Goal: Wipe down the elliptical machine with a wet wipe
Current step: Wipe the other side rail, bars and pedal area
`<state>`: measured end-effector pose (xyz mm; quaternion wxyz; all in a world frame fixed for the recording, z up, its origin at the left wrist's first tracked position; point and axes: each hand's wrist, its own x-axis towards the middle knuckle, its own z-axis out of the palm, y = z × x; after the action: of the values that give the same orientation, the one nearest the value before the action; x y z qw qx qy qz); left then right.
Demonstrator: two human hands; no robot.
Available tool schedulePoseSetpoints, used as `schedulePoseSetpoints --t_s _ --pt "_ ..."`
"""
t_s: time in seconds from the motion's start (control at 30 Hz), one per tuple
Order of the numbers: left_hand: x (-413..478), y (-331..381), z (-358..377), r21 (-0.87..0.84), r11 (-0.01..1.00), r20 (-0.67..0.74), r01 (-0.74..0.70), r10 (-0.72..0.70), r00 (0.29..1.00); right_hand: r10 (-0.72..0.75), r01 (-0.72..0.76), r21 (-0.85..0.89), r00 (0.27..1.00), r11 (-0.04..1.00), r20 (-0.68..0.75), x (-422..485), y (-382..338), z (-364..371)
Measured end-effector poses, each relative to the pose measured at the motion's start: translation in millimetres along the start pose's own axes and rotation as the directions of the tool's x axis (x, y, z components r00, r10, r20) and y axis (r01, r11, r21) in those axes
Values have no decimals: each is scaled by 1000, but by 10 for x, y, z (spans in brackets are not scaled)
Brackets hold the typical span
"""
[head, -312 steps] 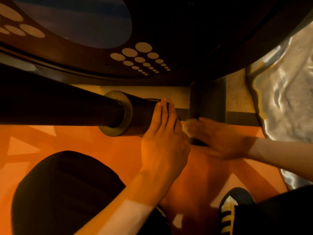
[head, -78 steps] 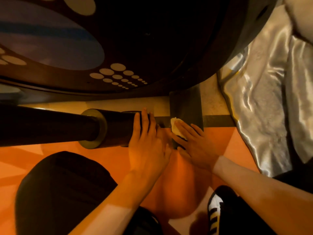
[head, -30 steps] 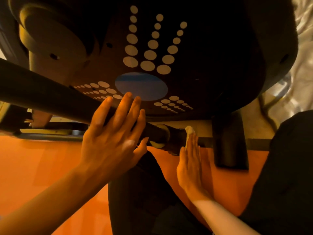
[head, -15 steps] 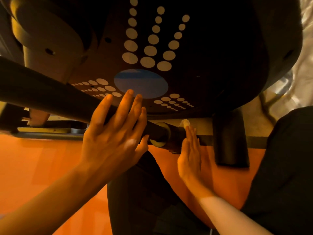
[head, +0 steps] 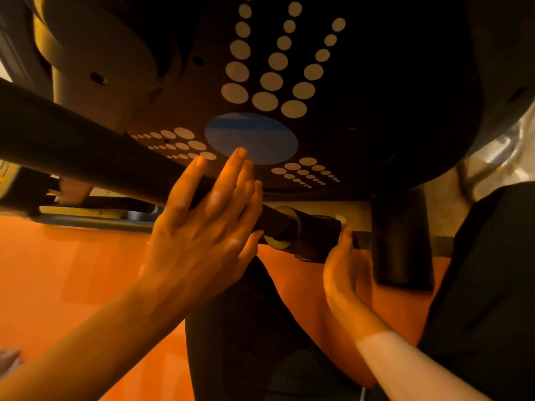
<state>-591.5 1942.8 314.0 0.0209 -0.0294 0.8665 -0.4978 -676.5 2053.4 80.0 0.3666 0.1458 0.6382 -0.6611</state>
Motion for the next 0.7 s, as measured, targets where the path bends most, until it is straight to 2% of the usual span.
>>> schedulePoseSetpoints --t_s 0.07,0.13,0.2,0.3,0.37,0.4,0.47,0.6,0.7 --pt "0 1 10 8 1000 -7 -10 10 1000 -142 144 -49 989 988 52 -162 -11 11" --pt "3 5 23 18 1000 -21 -13 13 1000 -358 378 -139 922 915 151 -375 7 47" --pt "3 11 28 17 1000 -29 -9 10 1000 -500 541 -168 834 824 234 -515 8 66" --pt "8 21 42 6 1000 -47 0 0 999 -688 759 -120 635 640 351 -625 -63 93" --pt "13 19 44 13 1000 -62 6 -5 998 -731 843 -142 524 519 436 -619 -96 92" --pt "10 18 39 6 1000 -70 8 -7 998 -737 857 -175 508 484 446 -597 -71 83" --pt "5 26 46 5 1000 -76 15 -15 997 -732 824 -213 565 526 380 -493 33 57" --pt "13 17 47 -10 1000 -87 18 -19 996 -583 624 -334 781 707 224 -249 172 -26" --pt "20 20 49 -10 1000 -92 23 -24 995 -505 545 -394 837 740 210 -141 178 -82"
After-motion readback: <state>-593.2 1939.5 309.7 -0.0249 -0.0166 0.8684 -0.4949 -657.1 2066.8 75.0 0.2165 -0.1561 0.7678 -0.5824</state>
